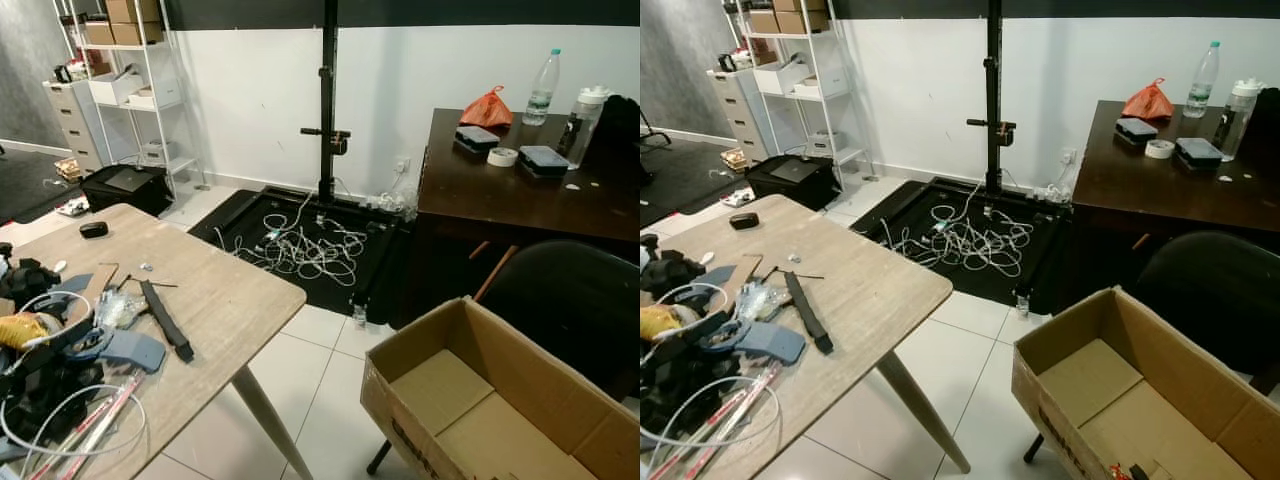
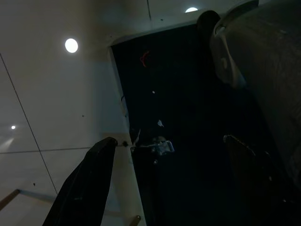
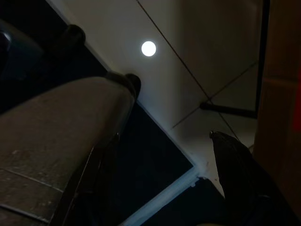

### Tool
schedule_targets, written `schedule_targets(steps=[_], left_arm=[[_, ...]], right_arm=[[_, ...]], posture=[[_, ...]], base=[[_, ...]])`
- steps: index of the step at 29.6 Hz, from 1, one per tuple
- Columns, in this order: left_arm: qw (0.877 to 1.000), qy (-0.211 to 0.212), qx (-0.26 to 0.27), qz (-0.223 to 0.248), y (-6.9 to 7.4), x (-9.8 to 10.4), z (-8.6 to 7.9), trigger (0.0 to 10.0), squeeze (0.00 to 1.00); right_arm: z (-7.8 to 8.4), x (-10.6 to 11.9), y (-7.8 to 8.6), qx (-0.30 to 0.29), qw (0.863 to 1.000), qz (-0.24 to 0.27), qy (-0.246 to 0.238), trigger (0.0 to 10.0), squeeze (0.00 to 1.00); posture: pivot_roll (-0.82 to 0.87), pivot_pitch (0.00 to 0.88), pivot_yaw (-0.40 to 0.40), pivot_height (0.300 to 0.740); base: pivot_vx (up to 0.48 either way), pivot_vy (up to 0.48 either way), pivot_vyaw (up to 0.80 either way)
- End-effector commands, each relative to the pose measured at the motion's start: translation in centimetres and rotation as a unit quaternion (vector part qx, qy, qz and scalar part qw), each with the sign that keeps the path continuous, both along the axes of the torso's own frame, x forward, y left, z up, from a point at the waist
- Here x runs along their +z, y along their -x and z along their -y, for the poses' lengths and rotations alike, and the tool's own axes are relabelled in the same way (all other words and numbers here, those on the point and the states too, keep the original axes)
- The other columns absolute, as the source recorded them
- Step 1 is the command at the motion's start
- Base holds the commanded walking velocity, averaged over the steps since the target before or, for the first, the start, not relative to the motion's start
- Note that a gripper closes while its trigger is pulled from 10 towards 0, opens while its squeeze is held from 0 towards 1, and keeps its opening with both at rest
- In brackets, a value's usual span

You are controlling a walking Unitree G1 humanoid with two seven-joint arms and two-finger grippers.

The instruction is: Picking trash to rubbish bin

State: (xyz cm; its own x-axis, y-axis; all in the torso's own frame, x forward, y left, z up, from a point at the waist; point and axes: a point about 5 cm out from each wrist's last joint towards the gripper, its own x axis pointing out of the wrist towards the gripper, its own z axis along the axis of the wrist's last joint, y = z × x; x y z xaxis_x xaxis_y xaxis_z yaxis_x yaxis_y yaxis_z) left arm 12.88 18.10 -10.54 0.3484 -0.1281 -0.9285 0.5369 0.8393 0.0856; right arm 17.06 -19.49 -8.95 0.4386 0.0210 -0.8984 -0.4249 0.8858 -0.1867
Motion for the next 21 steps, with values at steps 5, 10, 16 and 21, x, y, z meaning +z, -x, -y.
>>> schedule_targets(steps=[5,10,16,21], left_arm=[[1.000,-0.002,-0.006,-0.022,1.28,-0.43,0.19,10.0,0.00],[1.000,-0.003,-0.008,-0.022,1.27,-0.44,0.28,10.0,0.00],[1.000,-0.002,-0.009,-0.022,1.33,-0.46,0.35,10.0,0.00],[1.000,-0.002,-0.010,-0.022,1.38,-0.48,0.41,10.0,0.00]], right_arm=[[-0.13,-0.56,1.23,-0.003,1.000,-0.023,-0.002,10.0,0.00],[-0.08,-0.54,1.22,-0.002,1.000,-0.023,-0.002,10.0,0.00],[-0.08,-0.54,1.22,-0.002,1.000,-0.023,-0.002,10.0,0.00],[-0.25,-0.57,1.22,-0.003,1.000,-0.024,-0.004,10.0,0.00]], posture=[[-0.10,0.086,0.032,0.740],[-0.10,0.084,0.029,0.740],[-0.10,0.083,0.029,0.740],[-0.10,0.086,0.030,0.740]], base=[[-0.399,0.000,0.00],[-0.407,0.000,0.00],[-0.407,0.000,0.00],[-0.409,0.000,0.00]])
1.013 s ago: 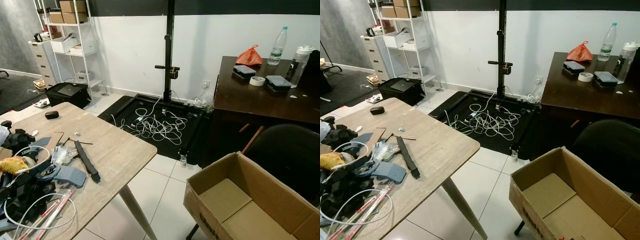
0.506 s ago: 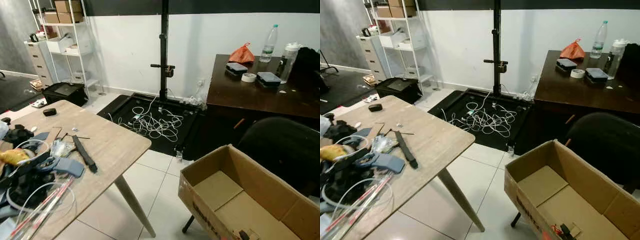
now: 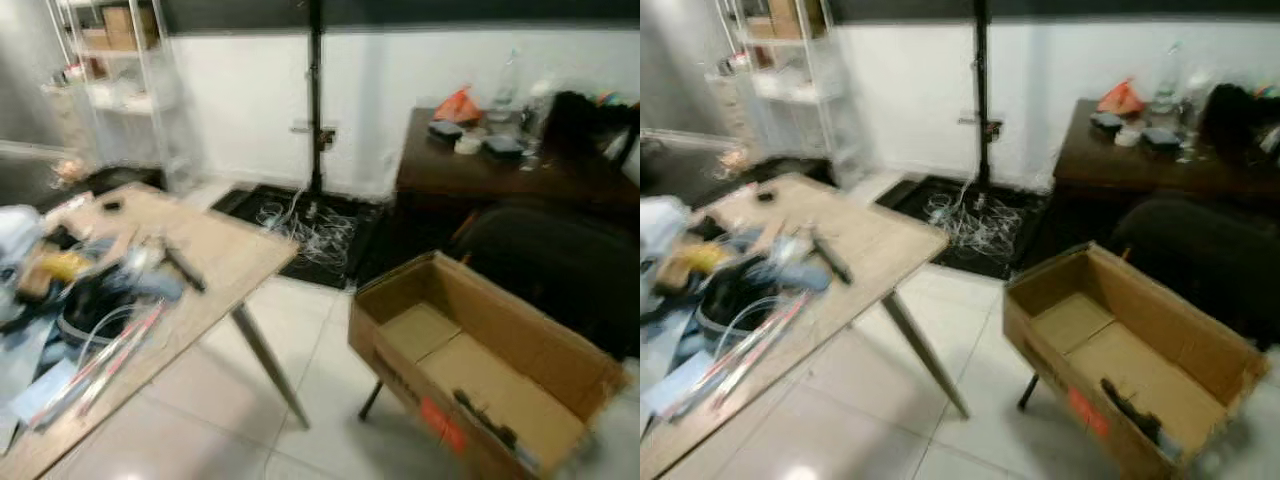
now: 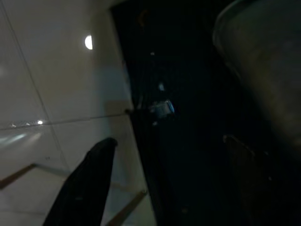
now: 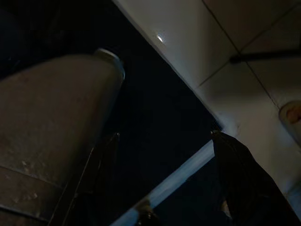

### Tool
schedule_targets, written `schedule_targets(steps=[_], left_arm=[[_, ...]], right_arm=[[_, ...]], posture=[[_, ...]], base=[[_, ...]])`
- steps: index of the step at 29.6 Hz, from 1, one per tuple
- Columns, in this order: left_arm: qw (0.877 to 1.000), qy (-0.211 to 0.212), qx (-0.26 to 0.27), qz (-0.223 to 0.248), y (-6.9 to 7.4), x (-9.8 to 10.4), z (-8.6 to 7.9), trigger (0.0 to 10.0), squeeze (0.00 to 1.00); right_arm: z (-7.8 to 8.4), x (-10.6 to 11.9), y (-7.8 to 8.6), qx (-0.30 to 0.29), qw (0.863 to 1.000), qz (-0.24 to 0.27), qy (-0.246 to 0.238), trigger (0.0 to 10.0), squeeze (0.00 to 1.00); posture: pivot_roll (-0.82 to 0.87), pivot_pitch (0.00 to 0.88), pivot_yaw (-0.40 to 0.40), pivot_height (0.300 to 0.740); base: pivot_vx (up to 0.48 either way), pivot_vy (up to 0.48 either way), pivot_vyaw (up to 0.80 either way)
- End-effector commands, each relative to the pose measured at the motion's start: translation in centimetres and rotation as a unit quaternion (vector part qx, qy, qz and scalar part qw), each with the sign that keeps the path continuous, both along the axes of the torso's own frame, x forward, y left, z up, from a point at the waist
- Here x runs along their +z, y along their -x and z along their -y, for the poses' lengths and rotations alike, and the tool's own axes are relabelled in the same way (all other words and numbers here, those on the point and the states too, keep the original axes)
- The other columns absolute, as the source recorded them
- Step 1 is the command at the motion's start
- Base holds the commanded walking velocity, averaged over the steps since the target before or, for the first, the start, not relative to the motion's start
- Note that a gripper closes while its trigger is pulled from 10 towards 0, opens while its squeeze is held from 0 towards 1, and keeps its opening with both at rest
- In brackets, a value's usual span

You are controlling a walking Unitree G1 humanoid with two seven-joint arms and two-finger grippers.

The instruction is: Picking trash to rubbish bin

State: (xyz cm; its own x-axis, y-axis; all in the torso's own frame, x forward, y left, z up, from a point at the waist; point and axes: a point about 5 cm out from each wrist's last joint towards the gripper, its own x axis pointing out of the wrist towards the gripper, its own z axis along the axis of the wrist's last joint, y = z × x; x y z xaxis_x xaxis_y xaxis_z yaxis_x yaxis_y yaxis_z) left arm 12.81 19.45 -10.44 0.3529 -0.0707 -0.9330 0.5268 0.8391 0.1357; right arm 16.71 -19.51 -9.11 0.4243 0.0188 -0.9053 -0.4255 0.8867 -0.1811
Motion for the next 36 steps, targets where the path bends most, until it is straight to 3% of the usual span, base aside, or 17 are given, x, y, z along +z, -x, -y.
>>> schedule_targets(steps=[1,18,30,36], left_arm=[[0.999,0.027,-0.016,-0.025,1.34,-0.59,1.78,10.0,0.00],[0.999,0.031,-0.017,-0.026,1.47,-0.64,1.99,10.0,0.00],[0.999,0.038,-0.012,-0.026,1.38,-0.59,1.96,10.0,0.00],[0.999,0.045,-0.009,-0.029,1.43,-0.60,2.04,10.0,0.00]], right_arm=[[-0.28,-0.43,0.92,-0.002,1.000,-0.016,-0.005,10.0,0.00],[-0.34,-0.59,1.31,-0.005,1.000,-0.021,-0.008,10.0,0.00],[-0.50,-0.62,1.39,0.003,1.000,-0.022,-0.013,10.0,0.00],[-0.50,-0.58,1.30,0.002,1.000,-0.020,-0.015,10.0,0.00]], posture=[[-0.10,0.089,0.032,0.740],[-0.10,0.098,0.032,0.740],[-0.10,0.101,0.032,0.740],[-0.10,0.101,0.031,0.740]], base=[[-0.405,0.000,0.00],[-0.390,0.000,0.00],[0.000,0.000,0.00],[0.000,0.000,0.73]])
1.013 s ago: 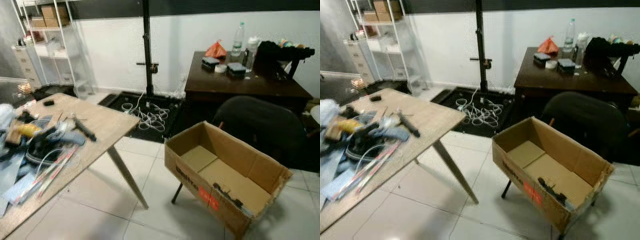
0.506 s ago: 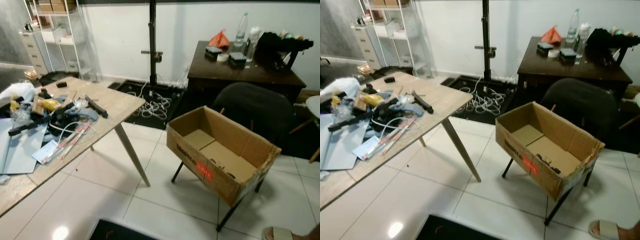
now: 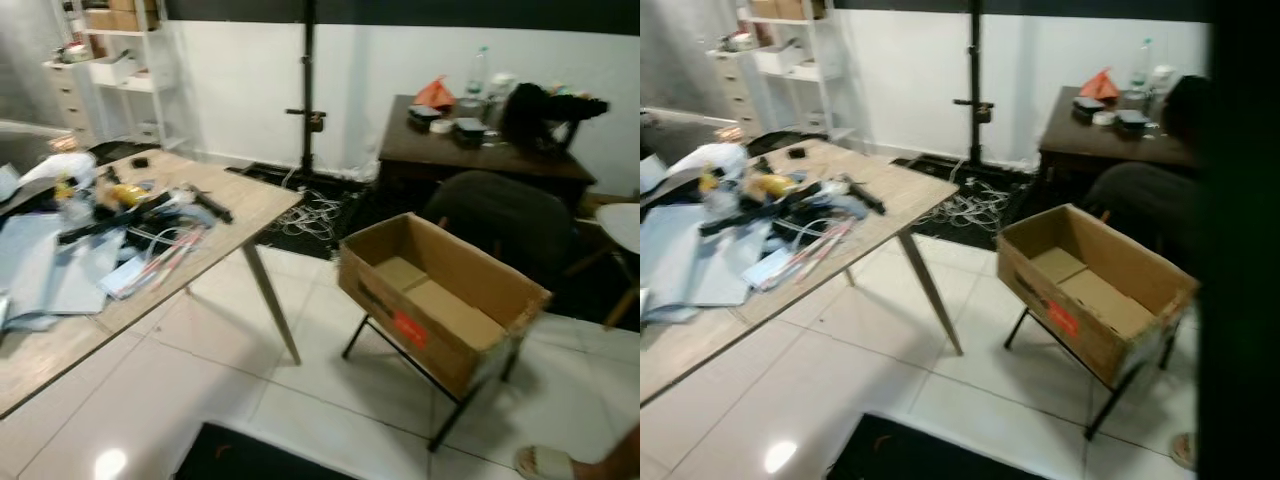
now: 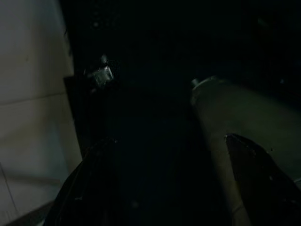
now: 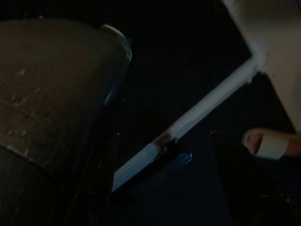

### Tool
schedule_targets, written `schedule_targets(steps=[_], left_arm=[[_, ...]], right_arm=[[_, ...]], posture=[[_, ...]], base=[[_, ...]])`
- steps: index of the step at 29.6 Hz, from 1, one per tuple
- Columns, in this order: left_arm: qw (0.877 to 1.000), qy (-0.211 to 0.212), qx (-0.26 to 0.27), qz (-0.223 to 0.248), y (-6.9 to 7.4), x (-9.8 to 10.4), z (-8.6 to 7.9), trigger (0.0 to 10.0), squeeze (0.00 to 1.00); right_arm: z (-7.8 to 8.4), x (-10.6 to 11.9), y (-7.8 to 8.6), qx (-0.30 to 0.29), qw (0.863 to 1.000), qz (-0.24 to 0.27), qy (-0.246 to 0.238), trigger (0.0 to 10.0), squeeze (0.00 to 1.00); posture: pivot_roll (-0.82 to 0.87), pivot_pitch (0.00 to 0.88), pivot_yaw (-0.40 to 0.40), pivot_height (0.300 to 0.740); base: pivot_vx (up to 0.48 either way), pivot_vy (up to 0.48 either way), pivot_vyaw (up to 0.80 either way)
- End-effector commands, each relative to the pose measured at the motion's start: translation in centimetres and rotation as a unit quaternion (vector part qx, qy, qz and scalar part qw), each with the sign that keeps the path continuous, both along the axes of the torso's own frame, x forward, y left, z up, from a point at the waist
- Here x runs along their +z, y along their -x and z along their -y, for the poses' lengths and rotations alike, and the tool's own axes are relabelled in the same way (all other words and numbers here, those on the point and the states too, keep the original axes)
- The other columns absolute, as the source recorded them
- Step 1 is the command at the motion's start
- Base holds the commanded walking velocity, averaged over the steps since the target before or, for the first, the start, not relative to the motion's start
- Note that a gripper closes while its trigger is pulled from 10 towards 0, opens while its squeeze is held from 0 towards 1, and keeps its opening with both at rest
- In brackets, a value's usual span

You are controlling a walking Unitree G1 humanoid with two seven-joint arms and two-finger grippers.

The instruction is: Picking trash to rubbish bin

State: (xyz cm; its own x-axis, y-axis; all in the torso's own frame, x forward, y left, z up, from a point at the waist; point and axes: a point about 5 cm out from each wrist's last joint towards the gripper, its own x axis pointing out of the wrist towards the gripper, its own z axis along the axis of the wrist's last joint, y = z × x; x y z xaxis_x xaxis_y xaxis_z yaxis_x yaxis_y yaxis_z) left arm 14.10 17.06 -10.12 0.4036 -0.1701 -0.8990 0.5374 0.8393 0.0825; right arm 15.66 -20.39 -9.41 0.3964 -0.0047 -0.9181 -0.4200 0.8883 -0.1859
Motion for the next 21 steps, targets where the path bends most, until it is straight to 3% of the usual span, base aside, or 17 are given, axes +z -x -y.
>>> schedule_targets(steps=[1,8,21], left_arm=[[0.998,-0.004,-0.001,-0.058,2.72,-0.92,-0.30,10.0,0.00],[0.998,0.001,-0.001,-0.061,2.73,-0.94,-0.10,10.0,0.00],[0.998,0.006,0.002,-0.065,2.75,-0.94,-0.04,10.0,0.00]], right_arm=[[-1.34,-0.28,0.25,0.008,1.000,-0.005,-0.023,10.0,0.00],[-1.22,-0.27,0.27,0.005,1.000,-0.006,-0.023,10.0,0.00],[-1.33,-0.30,0.35,0.011,1.000,-0.009,-0.028,10.0,0.00]], posture=[[-0.10,0.101,0.030,0.740],[-0.10,0.101,0.030,0.740],[-0.10,0.099,0.032,0.740]], base=[[0.000,0.000,0.00],[0.000,0.000,0.00],[0.000,0.000,0.76]])
